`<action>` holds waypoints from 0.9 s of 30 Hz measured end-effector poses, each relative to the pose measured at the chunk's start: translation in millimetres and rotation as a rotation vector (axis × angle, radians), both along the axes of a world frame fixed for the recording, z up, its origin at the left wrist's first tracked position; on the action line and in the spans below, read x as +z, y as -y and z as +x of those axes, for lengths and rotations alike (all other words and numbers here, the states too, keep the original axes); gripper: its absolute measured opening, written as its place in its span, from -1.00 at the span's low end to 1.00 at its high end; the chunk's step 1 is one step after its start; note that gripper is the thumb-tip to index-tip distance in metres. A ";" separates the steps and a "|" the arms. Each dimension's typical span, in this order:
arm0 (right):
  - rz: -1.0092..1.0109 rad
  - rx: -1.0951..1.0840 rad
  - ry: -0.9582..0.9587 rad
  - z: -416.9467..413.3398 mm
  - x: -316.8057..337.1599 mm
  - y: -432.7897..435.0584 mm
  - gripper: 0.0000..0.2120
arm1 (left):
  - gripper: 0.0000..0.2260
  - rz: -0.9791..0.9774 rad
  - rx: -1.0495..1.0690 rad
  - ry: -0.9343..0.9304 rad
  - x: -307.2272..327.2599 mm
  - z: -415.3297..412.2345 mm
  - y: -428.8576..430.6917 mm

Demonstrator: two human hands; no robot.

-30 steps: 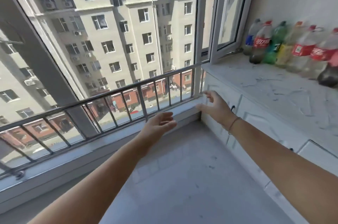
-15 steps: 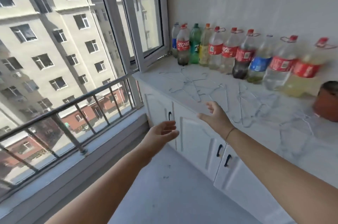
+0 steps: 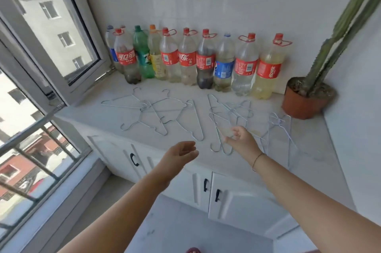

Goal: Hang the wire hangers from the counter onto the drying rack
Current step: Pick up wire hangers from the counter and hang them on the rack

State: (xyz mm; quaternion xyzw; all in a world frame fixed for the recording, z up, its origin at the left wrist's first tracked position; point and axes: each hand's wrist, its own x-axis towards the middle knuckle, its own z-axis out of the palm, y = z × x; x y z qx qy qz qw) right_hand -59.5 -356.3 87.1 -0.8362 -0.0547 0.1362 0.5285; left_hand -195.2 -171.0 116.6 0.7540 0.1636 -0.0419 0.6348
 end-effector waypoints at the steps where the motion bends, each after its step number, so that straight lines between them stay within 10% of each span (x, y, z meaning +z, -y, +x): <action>1: 0.002 -0.029 -0.016 9.7 -1.9 -0.1 -0.55 | -0.68 -0.011 -0.017 -0.013 -4.1 15.0 -4.0; 27: -0.172 -0.260 -0.195 215.2 -77.0 35.0 -0.74 | -0.69 -0.109 -0.188 -0.246 -93.8 269.5 13.3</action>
